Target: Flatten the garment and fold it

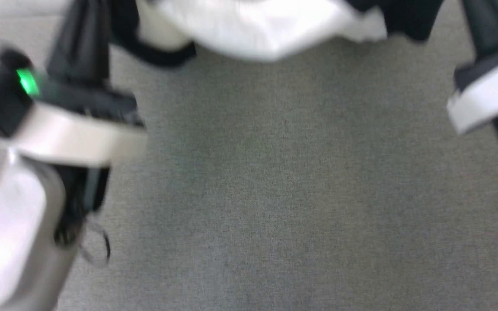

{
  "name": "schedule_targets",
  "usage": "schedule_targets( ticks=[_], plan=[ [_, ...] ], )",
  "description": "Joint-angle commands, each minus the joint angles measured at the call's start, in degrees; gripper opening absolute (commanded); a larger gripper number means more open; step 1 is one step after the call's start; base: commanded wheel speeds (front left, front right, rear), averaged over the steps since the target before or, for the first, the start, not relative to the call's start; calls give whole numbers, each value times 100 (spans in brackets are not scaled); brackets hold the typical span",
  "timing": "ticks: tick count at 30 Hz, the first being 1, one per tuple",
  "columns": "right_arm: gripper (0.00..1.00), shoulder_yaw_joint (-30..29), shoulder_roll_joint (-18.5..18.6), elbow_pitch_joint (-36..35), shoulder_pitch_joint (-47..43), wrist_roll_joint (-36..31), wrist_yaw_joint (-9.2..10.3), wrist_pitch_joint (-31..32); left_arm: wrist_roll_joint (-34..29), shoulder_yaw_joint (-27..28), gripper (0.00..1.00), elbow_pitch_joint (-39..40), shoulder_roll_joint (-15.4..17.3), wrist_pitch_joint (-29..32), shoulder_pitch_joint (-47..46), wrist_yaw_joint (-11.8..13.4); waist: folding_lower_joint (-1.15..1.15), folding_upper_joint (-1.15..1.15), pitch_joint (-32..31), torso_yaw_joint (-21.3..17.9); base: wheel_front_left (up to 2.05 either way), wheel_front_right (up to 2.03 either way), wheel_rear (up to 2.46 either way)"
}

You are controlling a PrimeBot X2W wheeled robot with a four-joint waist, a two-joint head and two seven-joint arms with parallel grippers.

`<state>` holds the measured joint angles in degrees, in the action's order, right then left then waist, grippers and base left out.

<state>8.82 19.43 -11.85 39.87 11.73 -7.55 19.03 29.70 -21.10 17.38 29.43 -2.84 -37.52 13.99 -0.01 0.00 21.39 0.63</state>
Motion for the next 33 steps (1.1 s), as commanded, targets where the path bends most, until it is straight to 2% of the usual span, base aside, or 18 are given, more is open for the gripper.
schedule_targets(
  ticks=[1,7,15,23,33],
  plan=[
    [0,-66,-81,-242,-352,20,6,34,67,-47,0,203,80,40,367,63,1,0,-322,43,0,0,0],
    [0,-234,-420,-1040,-1621,31,6,251,150,-390,0,775,366,349,1604,167,1,0,-535,47,0,0,0],
    [0,-583,-753,-1742,-3248,38,6,493,305,-763,0,1028,672,718,2859,343,1,0,-850,61,0,0,0],
    [0,-703,-1036,-1890,-4550,171,6,689,656,-1054,0,1128,875,1008,3853,416,1,0,-1116,37,0,0,0],
    [0,-516,-934,-1844,-5713,383,6,1445,1013,-1564,0,1079,1011,1591,4353,237,1,0,-1274,42,0,0,0]
  ],
)
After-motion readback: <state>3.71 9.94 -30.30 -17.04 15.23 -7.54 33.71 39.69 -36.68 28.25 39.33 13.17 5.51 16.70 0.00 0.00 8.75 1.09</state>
